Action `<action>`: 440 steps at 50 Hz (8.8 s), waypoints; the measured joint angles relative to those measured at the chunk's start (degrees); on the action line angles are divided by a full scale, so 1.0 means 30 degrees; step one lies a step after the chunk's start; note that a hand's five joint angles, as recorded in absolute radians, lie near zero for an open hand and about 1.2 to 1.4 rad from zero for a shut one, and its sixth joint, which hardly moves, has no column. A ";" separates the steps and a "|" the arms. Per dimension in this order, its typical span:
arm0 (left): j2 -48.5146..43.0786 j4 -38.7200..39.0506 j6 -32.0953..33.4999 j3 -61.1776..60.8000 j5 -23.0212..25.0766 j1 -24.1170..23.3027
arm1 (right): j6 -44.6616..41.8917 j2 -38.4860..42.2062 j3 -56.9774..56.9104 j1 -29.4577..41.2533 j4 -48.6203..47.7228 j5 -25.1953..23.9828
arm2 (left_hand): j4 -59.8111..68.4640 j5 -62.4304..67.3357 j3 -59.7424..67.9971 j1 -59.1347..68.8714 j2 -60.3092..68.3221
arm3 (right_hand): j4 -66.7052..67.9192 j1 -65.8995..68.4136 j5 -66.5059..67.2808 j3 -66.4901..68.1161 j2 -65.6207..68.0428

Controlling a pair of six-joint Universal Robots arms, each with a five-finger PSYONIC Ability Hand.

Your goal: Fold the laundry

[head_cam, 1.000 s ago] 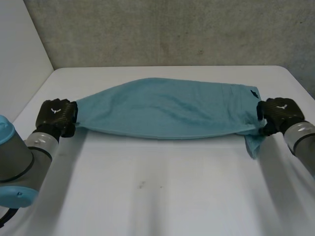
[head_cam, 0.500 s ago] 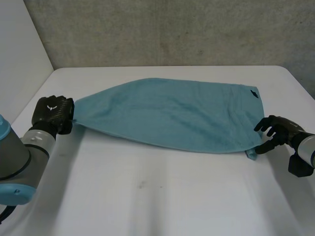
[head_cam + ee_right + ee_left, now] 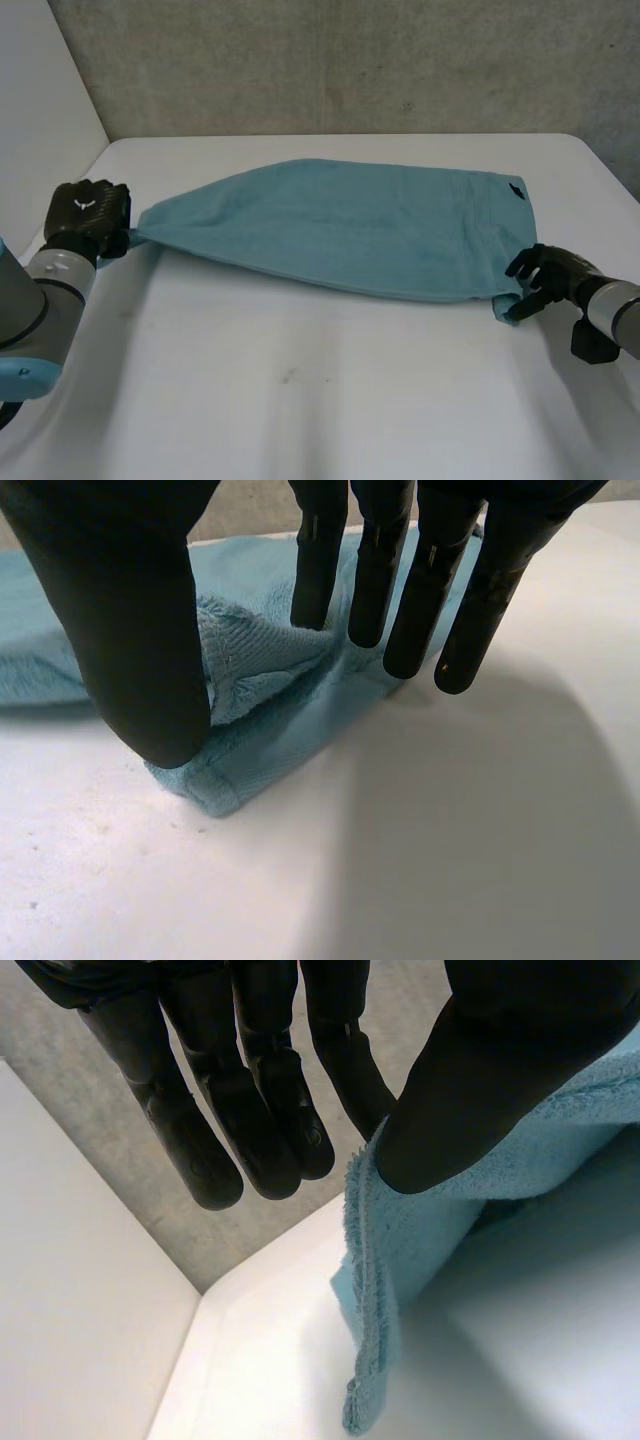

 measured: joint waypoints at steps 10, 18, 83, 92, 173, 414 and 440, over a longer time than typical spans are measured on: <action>-0.0154 0.0228 0.0106 0.0500 -0.0049 0.0284 | 0.0020 0.0372 -0.0353 0.1142 0.0073 0.0823 | 0.0000 0.0000 0.0000 0.0000 0.0000 | -0.2364 -0.1543 -0.2020 -0.1973 -0.2217; -0.0289 0.0735 0.0200 0.0945 -0.0464 0.0398 | -0.0047 0.0101 -0.0265 0.2075 0.0100 0.0964 | 0.0000 0.0000 0.0000 0.0000 0.0002 | -0.3294 -0.2252 -0.2994 -0.3008 -0.2976; -0.0356 0.1433 0.0248 0.0620 -0.1081 0.0668 | -0.4491 0.1195 -0.1632 0.3119 -0.1512 0.3392 | 0.0000 0.0000 0.0000 0.0000 0.0003 | 1.1254 0.4784 1.0927 1.1118 1.0970; -0.0180 0.1295 0.0227 0.0481 -0.1075 0.0619 | -0.4588 -0.1643 -0.1206 0.2934 -0.2078 0.3936 | 0.0000 0.0000 0.0000 0.0000 0.0003 | 1.1290 0.8678 1.1028 1.1144 1.1084; 0.0338 -0.1282 0.1061 0.8470 -0.2042 -0.1453 | -0.9917 -0.5805 -0.7067 0.2399 -0.0990 0.4005 | 0.0008 0.0000 0.0012 0.0000 0.0011 | 1.1353 0.8686 1.1122 1.1255 1.1249; 0.2250 -0.3608 -0.2199 0.0534 0.1057 -0.3220 | -1.4109 0.2287 -0.8456 1.4887 -0.2107 0.5227 | -1.8894 -1.7583 -1.8648 -1.7942 -1.8961 | -0.7004 -0.5763 -0.6577 -0.7311 -0.7155; -0.4545 -0.3917 -0.2153 0.7530 0.0300 -0.9435 | -0.8859 -0.3443 0.4366 0.2548 -0.2774 0.0604 | -1.8894 -1.7583 -1.8648 -1.7942 -1.8961 | 0.7895 0.6290 0.7567 0.7910 0.8022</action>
